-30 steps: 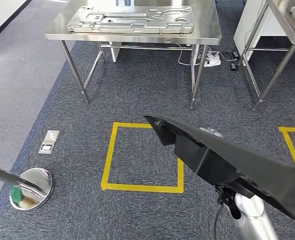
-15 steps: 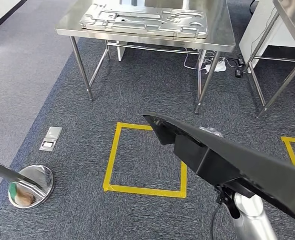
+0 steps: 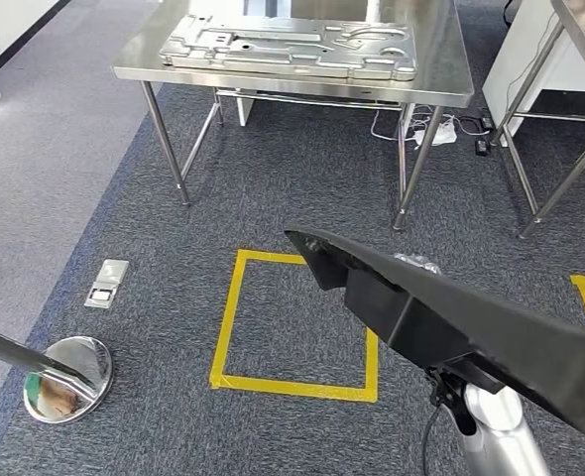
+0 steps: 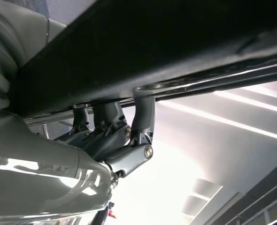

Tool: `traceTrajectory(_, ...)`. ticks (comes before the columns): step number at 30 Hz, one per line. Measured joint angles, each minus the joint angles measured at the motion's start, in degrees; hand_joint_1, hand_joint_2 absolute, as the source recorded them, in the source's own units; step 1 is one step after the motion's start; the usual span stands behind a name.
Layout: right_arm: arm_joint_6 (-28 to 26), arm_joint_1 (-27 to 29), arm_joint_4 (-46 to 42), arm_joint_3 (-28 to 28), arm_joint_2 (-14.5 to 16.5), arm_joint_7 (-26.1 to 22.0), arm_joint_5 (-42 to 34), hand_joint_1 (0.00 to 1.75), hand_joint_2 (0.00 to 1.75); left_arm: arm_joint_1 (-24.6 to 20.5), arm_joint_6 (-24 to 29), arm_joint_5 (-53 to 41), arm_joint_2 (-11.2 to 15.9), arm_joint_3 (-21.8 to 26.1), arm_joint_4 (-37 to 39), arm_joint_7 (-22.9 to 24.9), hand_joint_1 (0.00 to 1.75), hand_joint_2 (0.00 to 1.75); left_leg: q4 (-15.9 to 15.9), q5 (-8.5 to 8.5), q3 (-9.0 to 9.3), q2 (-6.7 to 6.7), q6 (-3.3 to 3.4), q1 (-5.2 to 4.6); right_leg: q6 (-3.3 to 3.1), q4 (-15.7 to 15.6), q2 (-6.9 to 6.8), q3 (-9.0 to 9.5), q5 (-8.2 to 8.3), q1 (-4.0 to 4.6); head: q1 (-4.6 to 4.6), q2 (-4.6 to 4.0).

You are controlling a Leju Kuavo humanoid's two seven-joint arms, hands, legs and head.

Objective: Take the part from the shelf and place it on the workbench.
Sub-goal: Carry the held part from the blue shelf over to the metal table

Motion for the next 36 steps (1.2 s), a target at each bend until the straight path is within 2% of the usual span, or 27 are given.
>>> traceTrajectory(2,0.0,0.1,0.0,0.0,0.1,0.0,0.0,1.75,1.75,0.0,0.0,0.0,0.0,0.0,0.0,0.0,0.00,1.75,7.0,-2.61,-4.05,0.08,-0.93,0.59,-0.05,-0.1,-0.24,0.46,-0.44,-0.22,-0.12,0.00)
traceTrajectory(3,0.0,0.1,0.0,0.0,0.1,0.0,0.0,1.75,1.75,0.1,0.0,0.0,0.0,0.0,0.0,0.0,0.00,1.75,9.9,-3.12,-5.96,0.12,-1.30,0.93,0.07,0.0,-0.31,0.76,-0.72,-0.32,-0.14,0.00)
traceTrajectory(4,0.0,0.2,0.0,0.0,0.1,0.0,0.0,1.75,1.75,0.2,0.0,0.0,0.0,0.0,0.0,0.0,0.00,1.75,11.1,-2.59,-7.09,0.14,-1.60,1.19,0.26,0.0,-0.35,1.13,-1.05,-0.45,-0.14,0.00)
traceTrajectory(5,0.0,0.3,0.1,0.0,0.1,0.0,0.0,1.75,1.75,0.3,0.0,0.0,0.0,0.0,0.0,0.0,0.00,1.75,10.2,-0.92,-7.14,0.17,-1.82,1.40,0.51,0.0,-0.35,1.63,-1.42,-0.61,-0.14,0.00)
traceTrajectory(7,0.0,0.3,0.1,0.0,0.1,0.0,0.0,1.75,1.75,0.4,0.0,0.0,0.0,0.0,0.0,0.0,0.00,1.75,3.8,3.90,-4.80,0.37,-2.08,1.66,1.12,-0.1,-0.39,2.85,-2.28,-0.96,-0.14,0.00)
traceTrajectory(8,0.0,0.3,0.1,0.0,0.1,0.0,0.0,1.75,1.75,0.4,0.0,0.0,0.0,0.0,0.0,0.0,0.00,1.75,0.7,5.51,-3.51,0.49,-2.00,1.59,1.51,0.0,-0.38,3.34,-2.69,-1.00,-0.14,0.00)
traceTrajectory(9,0.0,0.2,0.1,0.0,0.1,0.0,0.0,1.75,1.75,0.3,0.0,0.0,0.0,0.0,0.0,0.0,0.00,1.75,-1.4,6.11,-2.58,0.60,-1.71,1.46,1.89,0.0,-0.38,3.60,-3.00,-0.99,-0.15,0.00)
traceTrajectory(10,0.0,0.2,0.1,0.0,0.1,0.0,0.0,1.75,1.75,0.3,0.0,0.0,0.0,0.0,0.0,0.0,0.00,1.75,-2.3,5.87,-2.16,0.66,-1.31,1.27,2.29,-0.1,-0.39,3.74,-3.19,-0.95,-0.15,0.00)
traceTrajectory(12,0.0,0.2,0.1,0.1,0.1,0.0,0.0,1.75,1.75,0.3,0.0,0.0,0.0,0.0,0.0,0.0,0.00,1.75,-2.8,5.20,-1.87,0.61,-0.37,1.05,3.06,-0.6,-0.43,4.00,-3.35,-0.95,-0.16,0.00)
traceTrajectory(14,0.0,0.1,0.1,0.0,0.1,0.0,0.0,1.75,1.75,0.4,0.0,0.0,0.1,0.0,0.0,-0.1,0.00,1.75,-3.3,5.04,-1.24,0.59,0.46,1.16,3.50,0.2,-0.42,4.08,-4.28,-1.01,-0.14,0.00)
traceTrajectory(16,0.0,-0.1,0.1,0.0,0.1,0.0,0.1,1.75,1.75,0.2,0.0,0.0,0.1,0.0,0.0,-0.1,0.00,1.75,-3.7,4.76,-0.58,0.64,1.24,1.15,3.38,5.9,-0.33,1.48,-7.01,-0.91,-0.12,0.00)
traceTrajectory(18,-0.1,0.0,0.1,-0.1,0.1,0.0,0.3,1.75,1.75,0.1,-0.1,0.0,0.1,0.0,0.0,-0.1,0.00,1.75,-3.7,4.35,-0.22,0.63,1.76,0.84,3.15,13.8,-0.22,-3.34,-9.55,-0.66,-0.12,0.00)
traceTrajectory(19,-0.1,0.1,0.1,-0.1,0.1,-0.1,0.4,1.75,1.75,0.2,-0.1,-0.1,0.1,0.0,0.0,-0.1,0.00,1.75,-3.7,4.10,0.04,0.59,1.91,0.68,3.03,16.0,-0.16,-5.14,-9.48,-0.53,-0.12,0.00)
traceTrajectory(20,-0.1,0.2,0.1,-0.1,0.1,-0.1,0.5,1.75,1.75,0.2,-0.1,-0.1,0.1,0.0,0.0,-0.1,0.00,1.75,-3.7,3.81,0.41,0.53,1.98,0.54,2.87,16.1,-0.10,-5.91,-8.16,-0.39,-0.12,0.00)
traceTrajectory(21,-0.1,0.2,0.2,-0.2,0.0,-0.1,0.5,1.75,1.75,0.3,-0.1,-0.1,0.2,0.0,0.0,-0.1,0.00,1.75,-3.7,3.45,0.93,0.45,1.99,0.41,2.64,14.0,-0.06,-5.62,-5.82,-0.24,-0.12,0.00)
traceTrajectory(22,0.0,0.2,0.2,-0.2,0.0,-0.1,0.6,1.75,1.75,0.3,-0.1,-0.1,0.2,0.0,0.0,-0.1,0.00,1.75,-3.7,3.02,1.54,0.37,1.91,0.30,2.29,10.3,-0.02,-4.55,-2.94,-0.05,-0.12,0.00)
traceTrajectory(23,0.1,0.2,0.2,-0.3,0.0,-0.2,0.5,1.75,1.75,0.3,-0.1,-0.2,0.1,0.0,0.0,-0.1,0.00,1.75,-3.7,2.59,2.09,0.38,1.73,0.13,1.89,6.9,-0.17,-3.39,-0.81,0.22,-0.14,0.00)
traceTrajectory(24,0.2,0.1,0.2,-0.4,-0.1,-0.2,0.5,1.75,1.75,0.2,-0.1,-0.2,0.1,0.0,0.0,-0.1,0.00,1.75,-3.7,2.22,2.46,0.38,1.49,0.05,1.52,4.1,-0.30,-2.30,0.40,0.48,-0.11,0.00)
traceTrajectory(25,0.3,0.0,0.2,-0.4,-0.1,-0.3,0.3,1.75,1.75,0.2,-0.1,-0.3,0.1,0.0,0.0,-0.1,0.00,1.75,-3.7,1.94,2.61,0.48,1.23,0.00,1.21,2.4,-0.35,-1.67,0.67,0.70,-0.11,0.00)
traceTrajectory(27,0.5,-0.2,0.1,-0.5,-0.1,-0.4,-0.1,1.75,1.75,0.1,-0.2,-0.4,0.1,0.0,0.0,-0.1,0.00,1.75,-3.8,1.66,2.68,0.87,0.75,0.01,0.87,1.4,-0.02,-1.25,-0.03,0.83,-0.07,0.00)
traceTrajectory(29,0.6,-0.3,0.1,-0.6,-0.1,-0.5,-0.4,1.75,1.75,0.0,-0.2,-0.5,0.1,0.0,0.0,-0.1,0.00,1.75,-3.4,1.04,2.69,1.23,0.14,0.02,0.51,0.9,0.44,-0.91,-0.14,0.43,-0.10,0.00)
traceTrajectory(30,0.7,-0.4,0.1,-0.6,-0.1,-0.5,-0.4,1.75,1.75,-0.1,-0.2,-0.5,0.1,0.0,0.0,-0.1,0.00,1.75,-1.9,0.19,2.08,1.28,-0.28,0.08,0.29,0.6,0.55,-0.65,-0.19,0.17,-0.14,0.00)
traceTrajectory(31,0.7,-0.4,0.1,-0.6,-0.1,-0.5,-0.5,1.75,1.75,-0.1,-0.2,-0.5,0.2,0.0,0.0,-0.1,0.00,1.75,0.7,-1.07,0.75,1.27,-0.69,0.27,0.09,0.5,0.61,-0.38,-0.30,0.00,-0.18,0.00)
traceTrajectory(33,0.8,-0.4,0.1,-0.6,-0.1,-0.5,-0.5,1.75,1.75,-0.1,-0.2,-0.5,0.2,0.0,0.0,-0.1,0.00,1.75,8.2,-3.76,-3.58,1.26,-1.39,0.73,-0.10,0.5,0.95,-0.04,-0.68,-0.08,-0.23,0.00)
traceTrajectory(34,0.8,-0.4,0.1,-0.6,-0.1,-0.5,-0.5,1.75,1.75,0.0,-0.2,-0.6,0.2,0.0,0.0,-0.1,0.00,1.75,10.9,-4.13,-5.49,1.26,-1.63,0.94,-0.06,0.5,1.25,0.20,-0.90,-0.12,-0.23,0.00)
traceTrajectory(35,0.9,-0.4,0.1,-0.6,-0.1,-0.5,-0.6,1.75,1.75,0.1,-0.2,-0.6,0.2,0.0,0.0,-0.1,0.00,1.75,11.8,-3.28,-6.55,1.25,-1.78,1.10,0.08,0.5,1.67,0.53,-1.17,-0.17,-0.24,0.00)
traceTrajectory(36,0.9,-0.4,0.2,-0.6,-0.1,-0.5,-0.6,1.75,1.75,0.1,-0.2,-0.6,0.2,0.0,0.0,-0.1,0.00,1.75,10.4,-1.24,-6.51,1.19,-1.85,1.22,0.25,0.5,2.12,0.99,-1.48,-0.24,-0.23,0.00)
